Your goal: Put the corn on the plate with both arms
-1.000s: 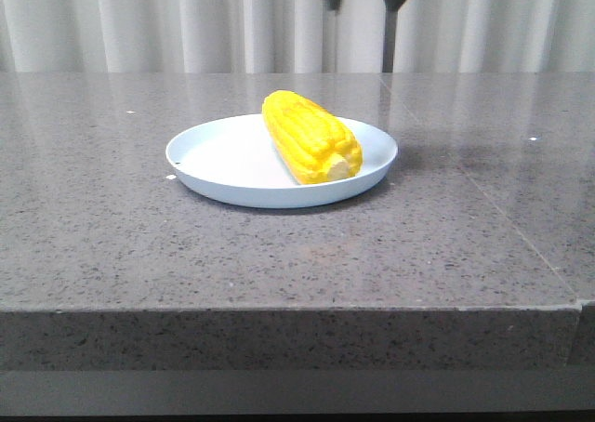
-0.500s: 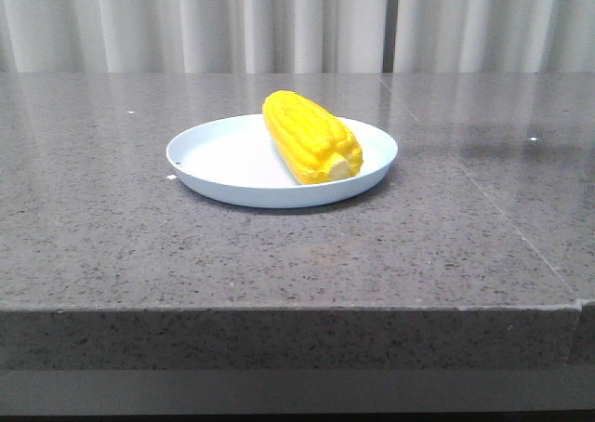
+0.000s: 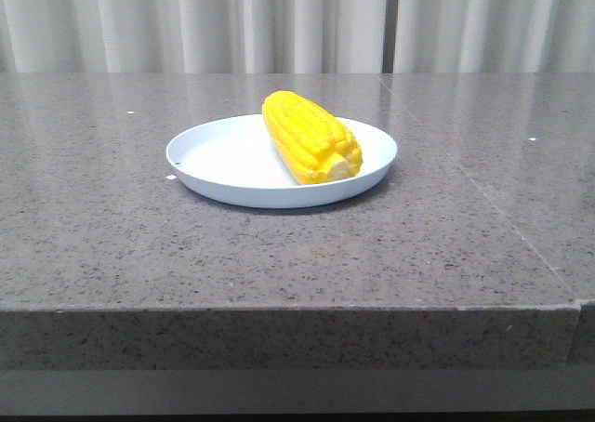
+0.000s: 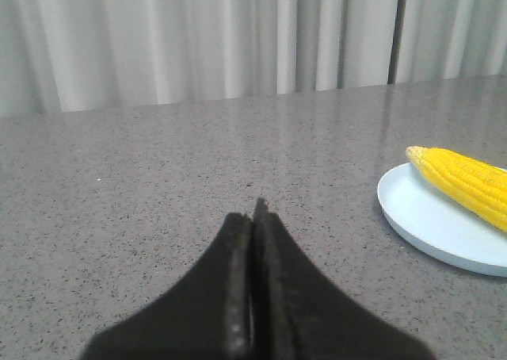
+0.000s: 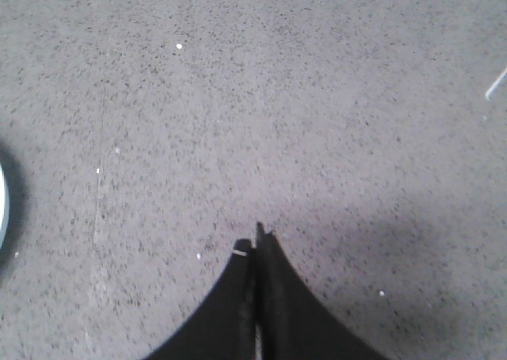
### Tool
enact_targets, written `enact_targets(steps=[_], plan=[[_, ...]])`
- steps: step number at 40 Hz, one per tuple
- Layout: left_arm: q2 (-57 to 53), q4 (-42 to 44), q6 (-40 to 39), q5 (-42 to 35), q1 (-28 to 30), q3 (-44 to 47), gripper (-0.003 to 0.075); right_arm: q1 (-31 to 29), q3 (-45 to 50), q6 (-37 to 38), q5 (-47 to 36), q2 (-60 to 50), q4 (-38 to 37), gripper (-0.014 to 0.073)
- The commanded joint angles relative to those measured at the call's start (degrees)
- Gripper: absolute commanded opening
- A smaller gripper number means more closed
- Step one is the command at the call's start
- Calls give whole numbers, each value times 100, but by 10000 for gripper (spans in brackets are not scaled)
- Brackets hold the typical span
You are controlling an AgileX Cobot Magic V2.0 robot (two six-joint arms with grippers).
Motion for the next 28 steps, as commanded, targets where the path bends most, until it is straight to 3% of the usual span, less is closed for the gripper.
enact_targets(steps=[1, 17, 28], plan=[[63, -1, -53, -459, 14, -148, -20, 1, 481, -129, -687, -800, -146, -62], [63, -1, -53, -459, 14, -148, -20, 1, 2800, -148, -2070, -3669, -729, -62], [63, -1, -53, -459, 14, -148, -20, 1, 3162, -148, -2316, -4520, -735, -62]])
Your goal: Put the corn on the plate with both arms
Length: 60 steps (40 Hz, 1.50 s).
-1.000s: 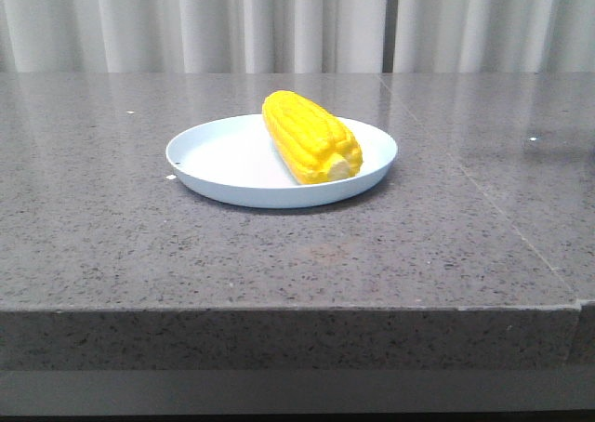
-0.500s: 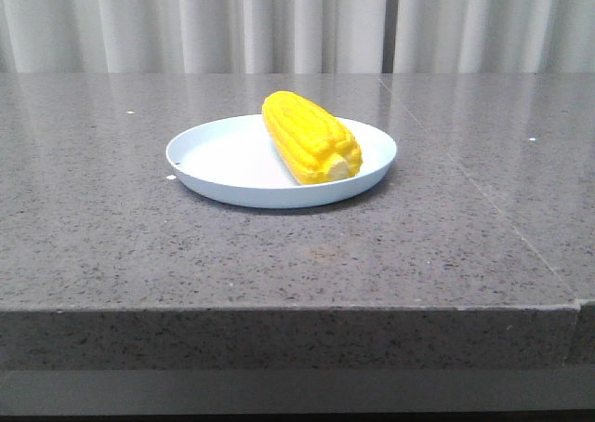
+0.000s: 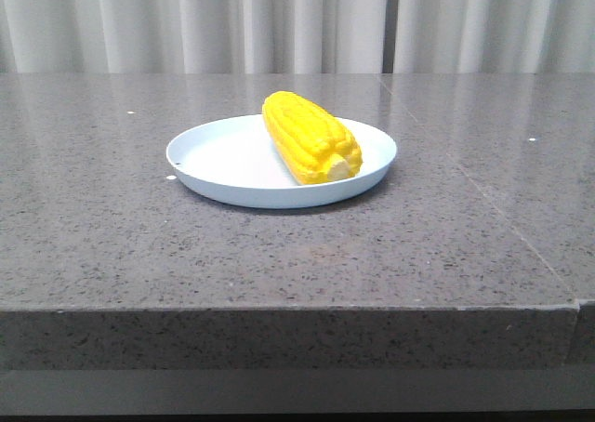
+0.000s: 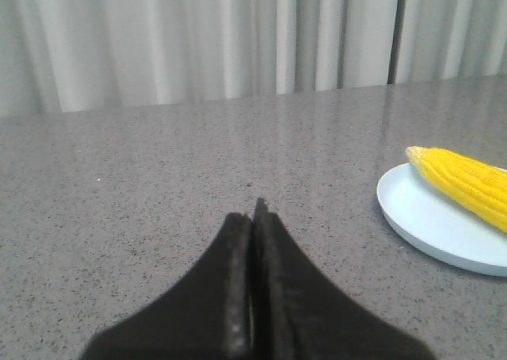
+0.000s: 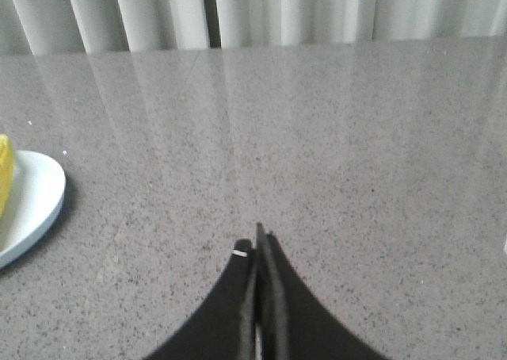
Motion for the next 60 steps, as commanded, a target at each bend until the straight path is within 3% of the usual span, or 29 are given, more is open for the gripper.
enact_targets(steps=[1, 44, 60], plan=[[63, -1, -53, -459, 14, -148, -20, 1, -128, -71, -503, 13, -187, -62], [-14, -1, -53, -485, 35, -69, -20, 1, -128, -71, -503, 19, -187, -62], [-835, -270, -53, -1557, 1113, 1526, -20, 1, -128, -71, -510, 19, -187, -62]])
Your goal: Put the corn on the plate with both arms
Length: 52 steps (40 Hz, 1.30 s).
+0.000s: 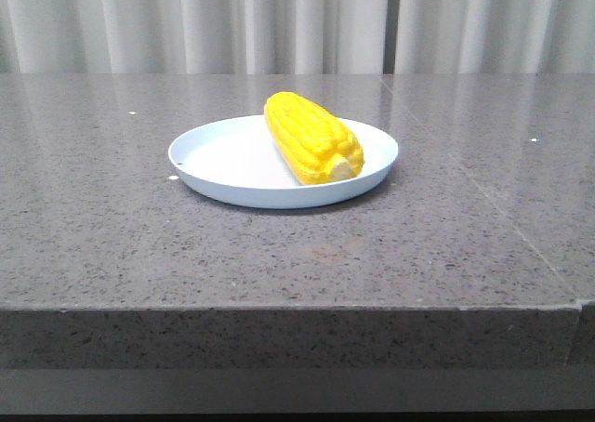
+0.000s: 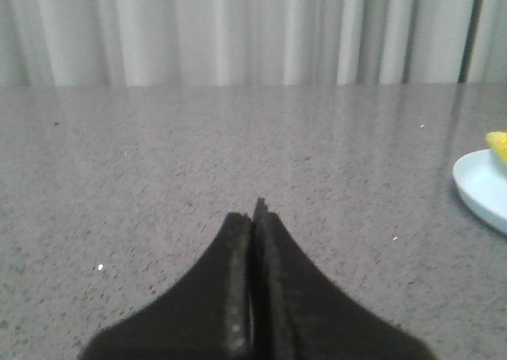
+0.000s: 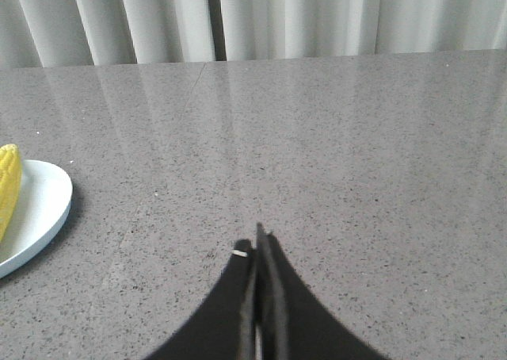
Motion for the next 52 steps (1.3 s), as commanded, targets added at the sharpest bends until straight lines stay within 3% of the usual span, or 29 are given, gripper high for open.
enact_targets(steps=[1, 7, 9, 52], plan=[[-105, -67, -53, -905, 147, 286, -20, 1, -152, -62, -455, 70, -177, -62], [-105, -67, -53, -1471, 178, 882, -20, 1, -152, -62, -455, 70, -177, -62], [-105, -67, -53, -1226, 178, 850, -20, 1, -152, -62, -455, 70, -177, -62], [-105, -67, -53, -1327, 178, 861, -20, 1, -152, -62, -455, 70, -177, -62]])
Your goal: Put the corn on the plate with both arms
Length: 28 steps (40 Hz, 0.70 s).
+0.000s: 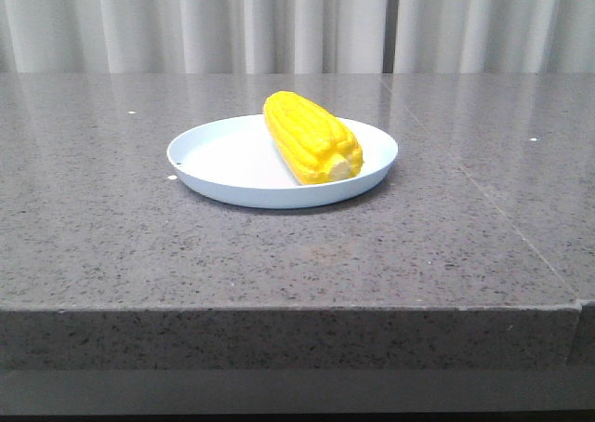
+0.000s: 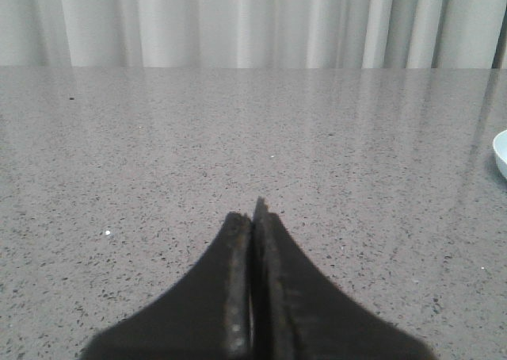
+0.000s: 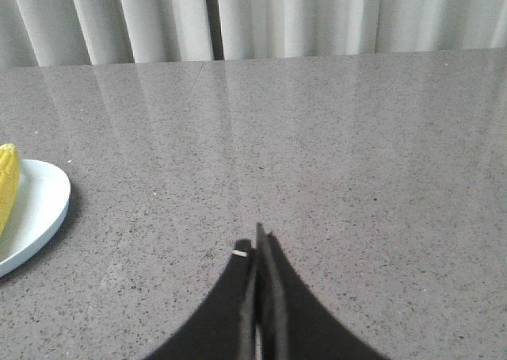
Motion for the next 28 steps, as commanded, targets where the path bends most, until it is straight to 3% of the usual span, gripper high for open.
enact_targets(steps=[1, 5, 10, 17, 28], plan=[[-105, -55, -53, -519, 2, 130, -20, 1, -156, -62, -465, 70, -208, -62], [-105, -55, -53, -519, 2, 130, -20, -10, -74, -62, -642, 70, -239, -62], [-105, -55, -53, -519, 2, 130, -20, -229, 382, -339, -1541, 70, -129, -62], [-105, -55, -53, -519, 2, 130, -20, -934, 1377, -1206, -2838, 54, 971, -62], [-105, -55, -53, -519, 2, 130, -20, -1206, 2077, -1760, -2838, -283, 2037, -62]])
